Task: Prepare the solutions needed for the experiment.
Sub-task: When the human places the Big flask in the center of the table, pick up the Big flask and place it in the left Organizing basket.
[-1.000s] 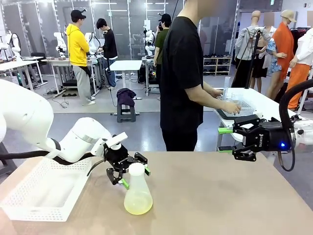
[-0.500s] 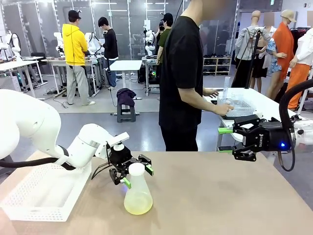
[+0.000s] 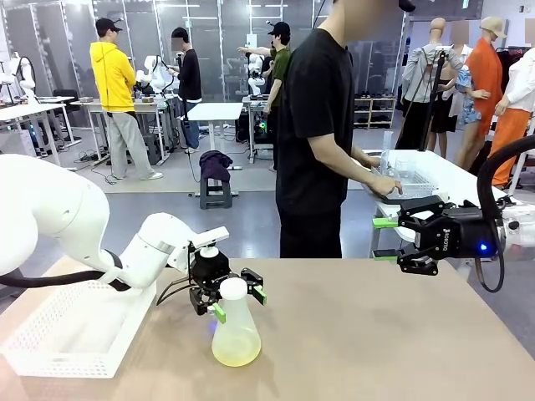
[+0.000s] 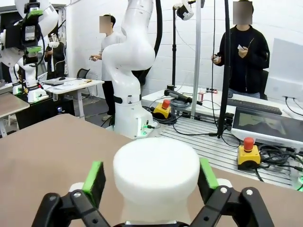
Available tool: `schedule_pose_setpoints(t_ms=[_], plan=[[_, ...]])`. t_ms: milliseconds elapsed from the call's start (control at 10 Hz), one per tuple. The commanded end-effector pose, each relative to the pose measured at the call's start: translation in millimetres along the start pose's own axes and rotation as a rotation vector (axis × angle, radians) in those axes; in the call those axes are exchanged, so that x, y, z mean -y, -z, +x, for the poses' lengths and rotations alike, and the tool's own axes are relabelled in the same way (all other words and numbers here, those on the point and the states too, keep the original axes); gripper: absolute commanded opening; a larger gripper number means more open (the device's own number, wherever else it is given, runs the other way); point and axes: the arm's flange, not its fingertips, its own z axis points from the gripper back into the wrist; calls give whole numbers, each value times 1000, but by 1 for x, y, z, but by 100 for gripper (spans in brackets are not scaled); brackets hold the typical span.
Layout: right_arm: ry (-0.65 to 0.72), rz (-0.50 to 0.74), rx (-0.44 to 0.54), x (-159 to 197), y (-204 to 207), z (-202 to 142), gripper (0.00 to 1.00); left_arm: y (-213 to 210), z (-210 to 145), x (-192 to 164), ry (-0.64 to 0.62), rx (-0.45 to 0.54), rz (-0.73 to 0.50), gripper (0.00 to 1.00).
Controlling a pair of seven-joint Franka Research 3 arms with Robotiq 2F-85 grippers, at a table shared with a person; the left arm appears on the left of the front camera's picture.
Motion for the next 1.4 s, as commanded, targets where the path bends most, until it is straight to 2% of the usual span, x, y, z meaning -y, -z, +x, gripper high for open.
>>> schedule_pose_setpoints(t_ms=[0,900,1100,1300], plan=[[-2,6,8,-1,1,1,63,-6,0,-1,24,33,-25,82],[-2,6,8,-1,1,1,63,3,-6,1,11,32,-52,1],[-2,6,8,-1,1,1,63,5,0,3,3,21,-53,0],[-2,6,8,-1,1,1,63,7,21,12,7,-2,-71,0]])
